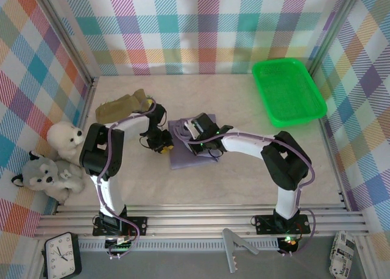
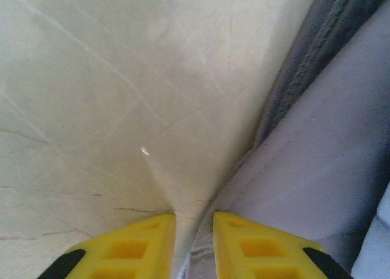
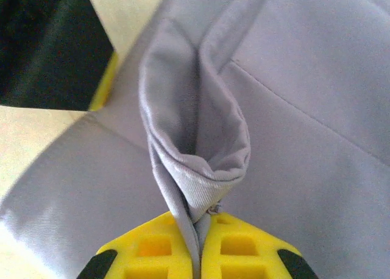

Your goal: Fold and stack the skirts

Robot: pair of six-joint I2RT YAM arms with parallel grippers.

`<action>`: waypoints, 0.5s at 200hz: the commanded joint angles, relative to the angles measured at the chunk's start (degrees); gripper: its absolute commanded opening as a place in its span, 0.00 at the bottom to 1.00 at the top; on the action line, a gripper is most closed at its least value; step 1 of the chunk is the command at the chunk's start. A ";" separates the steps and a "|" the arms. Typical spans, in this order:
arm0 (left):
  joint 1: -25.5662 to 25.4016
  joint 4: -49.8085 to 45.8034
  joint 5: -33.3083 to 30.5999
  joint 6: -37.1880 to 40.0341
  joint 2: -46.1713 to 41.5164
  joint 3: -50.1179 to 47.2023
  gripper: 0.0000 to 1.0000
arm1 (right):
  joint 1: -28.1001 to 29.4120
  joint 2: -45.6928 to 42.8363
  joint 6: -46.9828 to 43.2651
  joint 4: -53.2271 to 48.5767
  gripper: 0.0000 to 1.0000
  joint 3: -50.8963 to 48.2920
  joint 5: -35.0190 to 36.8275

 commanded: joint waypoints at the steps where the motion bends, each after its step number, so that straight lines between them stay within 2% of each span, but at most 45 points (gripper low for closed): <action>1: -0.17 1.99 1.13 -0.11 1.42 -0.48 0.21 | 1.55 -2.61 -2.76 -1.28 0.00 2.71 -4.27; 60: 0.26 0.51 0.96 1.21 1.61 1.22 0.19 | 3.32 5.41 -4.60 -8.68 0.00 5.71 -7.04; 100: 0.51 0.36 0.83 1.29 1.99 1.27 0.19 | 3.62 6.33 -5.62 -10.89 0.01 7.55 -10.34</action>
